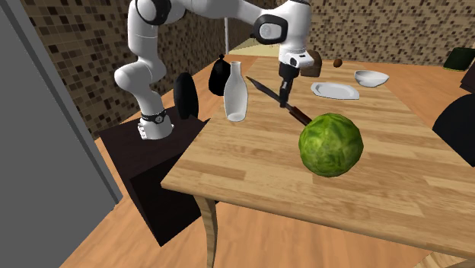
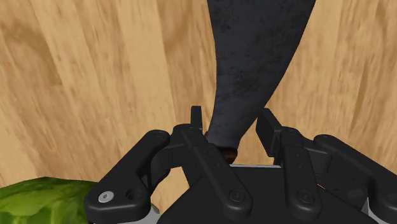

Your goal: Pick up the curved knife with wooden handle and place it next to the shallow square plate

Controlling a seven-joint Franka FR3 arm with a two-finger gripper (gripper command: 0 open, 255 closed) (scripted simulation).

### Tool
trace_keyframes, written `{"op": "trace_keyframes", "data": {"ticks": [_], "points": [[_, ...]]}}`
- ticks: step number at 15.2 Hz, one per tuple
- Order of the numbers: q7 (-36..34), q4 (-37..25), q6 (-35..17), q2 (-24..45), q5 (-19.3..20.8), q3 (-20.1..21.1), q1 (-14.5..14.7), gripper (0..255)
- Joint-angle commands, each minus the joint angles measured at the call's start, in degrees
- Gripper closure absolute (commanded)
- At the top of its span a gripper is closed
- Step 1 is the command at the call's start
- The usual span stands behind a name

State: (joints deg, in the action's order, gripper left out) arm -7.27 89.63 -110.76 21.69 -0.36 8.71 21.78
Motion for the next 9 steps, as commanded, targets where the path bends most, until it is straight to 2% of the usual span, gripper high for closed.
{"op": "trace_keyframes", "data": {"ticks": [1, 9], "points": [[-2.31, -3.27, 1.10, 2.07, 0.54, 0.54, 1.67, 255], [-11.03, -20.60, 6.97, 13.24, 3.03, 2.03, 9.48, 255]]}}
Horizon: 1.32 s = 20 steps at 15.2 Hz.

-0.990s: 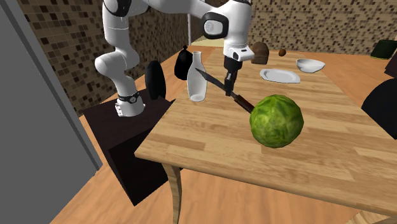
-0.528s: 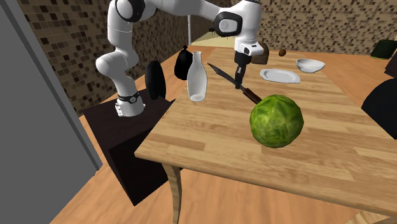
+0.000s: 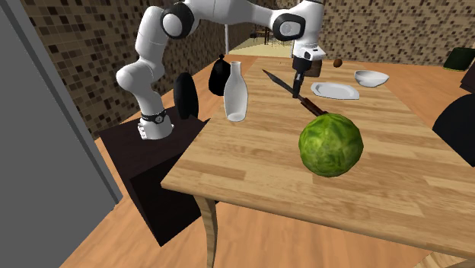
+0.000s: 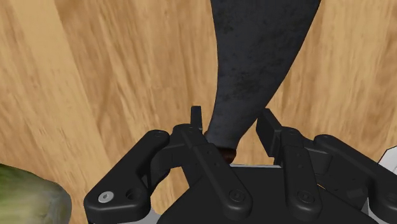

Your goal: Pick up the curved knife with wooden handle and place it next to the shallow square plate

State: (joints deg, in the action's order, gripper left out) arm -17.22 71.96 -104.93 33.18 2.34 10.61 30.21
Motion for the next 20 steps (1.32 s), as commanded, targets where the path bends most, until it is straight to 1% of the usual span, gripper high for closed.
{"op": "trace_keyframes", "data": {"ticks": [1, 3, 5, 6, 12, 20], "points": [[-2.05, -5.99, 2.29, 3.62, 0.67, 0.21, 2.15, 255], [-3.88, -13.20, 5.08, 7.96, 1.35, 0.29, 4.47, 255], [-5.51, -23.04, 9.07, 13.69, 2.07, 0.22, 7.10, 255], [-5.79, -25.76, 10.21, 15.23, 2.21, 0.15, 7.73, 255], [-5.81, -18.95, 4.66, 14.02, 2.14, 0.18, 7.13, 255], [-5.80, -13.12, -1.35, 14.24, 2.22, 0.11, 6.71, 255]]}}
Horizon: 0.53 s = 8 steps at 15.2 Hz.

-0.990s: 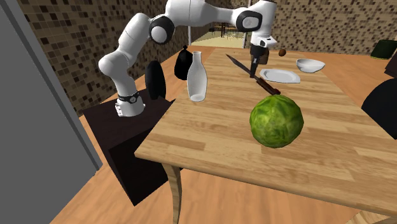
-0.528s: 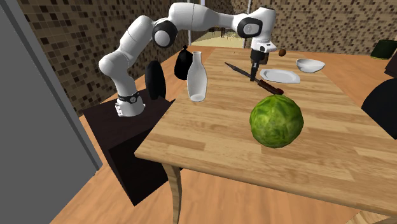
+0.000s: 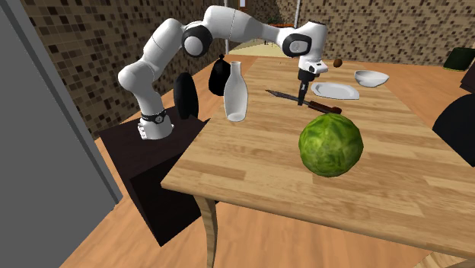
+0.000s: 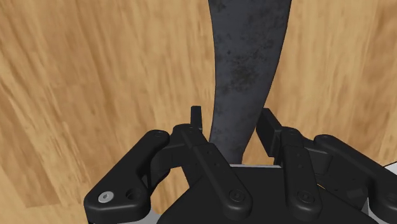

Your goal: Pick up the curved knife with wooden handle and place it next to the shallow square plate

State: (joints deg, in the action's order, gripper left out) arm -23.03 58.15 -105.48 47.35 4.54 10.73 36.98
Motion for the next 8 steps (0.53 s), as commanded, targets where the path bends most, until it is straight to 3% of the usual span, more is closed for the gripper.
{"op": "trace_keyframes", "data": {"ticks": [1, 8], "points": [[0.01, 1.25, -1.48, 0.20, 0.04, -0.03, -0.09, 255], [0.02, 2.29, -2.83, 0.51, 0.08, -0.07, -0.14, 255]]}}
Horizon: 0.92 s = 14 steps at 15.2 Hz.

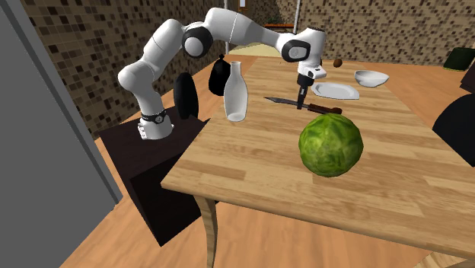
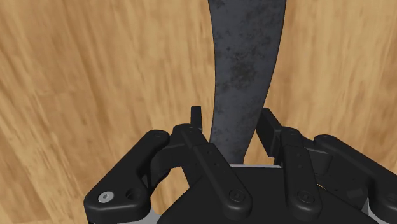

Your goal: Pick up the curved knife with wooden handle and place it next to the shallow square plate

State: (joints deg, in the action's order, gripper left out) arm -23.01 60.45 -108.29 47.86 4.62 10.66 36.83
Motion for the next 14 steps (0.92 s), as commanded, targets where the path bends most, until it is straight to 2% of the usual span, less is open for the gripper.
{"op": "trace_keyframes", "data": {"ticks": [1, 2, 3, 8, 12, 14], "points": [[0.00, 0.00, -0.02, 0.00, 0.00, 0.00, 0.00, 255], [0.00, 0.00, -0.02, 0.00, 0.00, 0.00, 0.00, 255], [0.00, 0.00, -0.02, 0.00, 0.00, 0.00, 0.00, 0], [0.00, 0.00, -0.02, 0.00, 0.00, 0.00, 0.00, 0], [0.21, -5.77, 6.62, -0.91, -0.18, 0.10, 0.15, 0], [0.21, -5.72, 6.60, -0.94, -0.18, 0.10, 0.14, 0]]}}
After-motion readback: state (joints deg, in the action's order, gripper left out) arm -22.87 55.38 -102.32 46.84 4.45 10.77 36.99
